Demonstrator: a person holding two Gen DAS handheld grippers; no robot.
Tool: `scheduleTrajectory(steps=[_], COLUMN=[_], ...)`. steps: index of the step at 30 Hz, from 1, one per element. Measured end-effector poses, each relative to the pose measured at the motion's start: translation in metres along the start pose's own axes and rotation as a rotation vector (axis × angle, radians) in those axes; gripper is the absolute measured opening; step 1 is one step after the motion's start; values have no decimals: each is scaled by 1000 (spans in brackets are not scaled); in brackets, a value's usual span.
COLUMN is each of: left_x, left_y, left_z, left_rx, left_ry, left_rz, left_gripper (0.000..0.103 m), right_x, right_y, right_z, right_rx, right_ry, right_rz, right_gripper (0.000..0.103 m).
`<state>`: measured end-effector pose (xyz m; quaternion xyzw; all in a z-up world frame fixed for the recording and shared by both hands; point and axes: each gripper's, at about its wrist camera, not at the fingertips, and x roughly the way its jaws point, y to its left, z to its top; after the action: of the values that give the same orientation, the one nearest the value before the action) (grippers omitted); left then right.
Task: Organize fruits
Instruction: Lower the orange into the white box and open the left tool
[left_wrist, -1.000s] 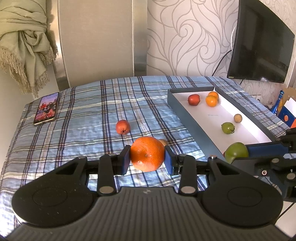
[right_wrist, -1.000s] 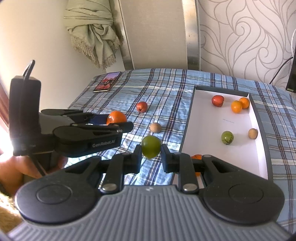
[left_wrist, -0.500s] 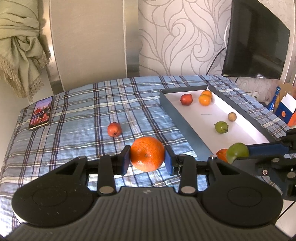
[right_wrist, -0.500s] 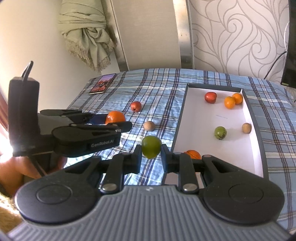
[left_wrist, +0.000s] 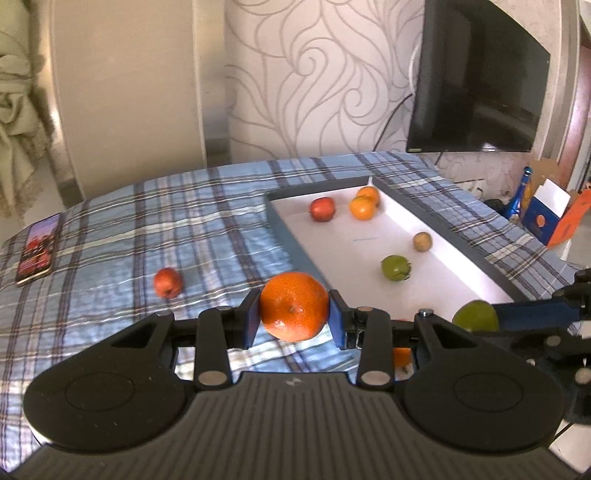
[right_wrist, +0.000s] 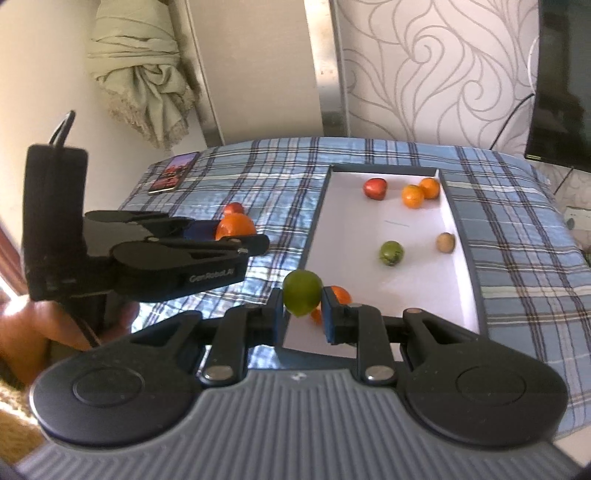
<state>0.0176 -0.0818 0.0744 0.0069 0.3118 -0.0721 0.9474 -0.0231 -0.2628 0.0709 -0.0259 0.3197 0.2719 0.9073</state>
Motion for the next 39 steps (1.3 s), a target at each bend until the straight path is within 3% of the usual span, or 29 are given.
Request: scheduleTrajectory(steps=[15,28,30,32,39], left_x=[55,82,85,84,79], left_y=[-42,-56,-57,-57,-60], left_z=[24,35,36,39,44], left_rx=[62,73,71,74,76], left_ry=[22,44,43,28,14], left_rz=[-86,-134,-133,-135,-140], left_gripper=[43,44,58,64,64], right_x=[-8,-13,-13,-13,-11], right_y=[-13,-18,-19,-20,-23], right_z=[-3,-5,-6,-6,-6], right_rx=[34,54,59,61,67], right_ry=[-9,-3,-2,-1,6], right_rz=[-71,-132,-138,-142,-139], right_gripper=[25,25,25,25,25])
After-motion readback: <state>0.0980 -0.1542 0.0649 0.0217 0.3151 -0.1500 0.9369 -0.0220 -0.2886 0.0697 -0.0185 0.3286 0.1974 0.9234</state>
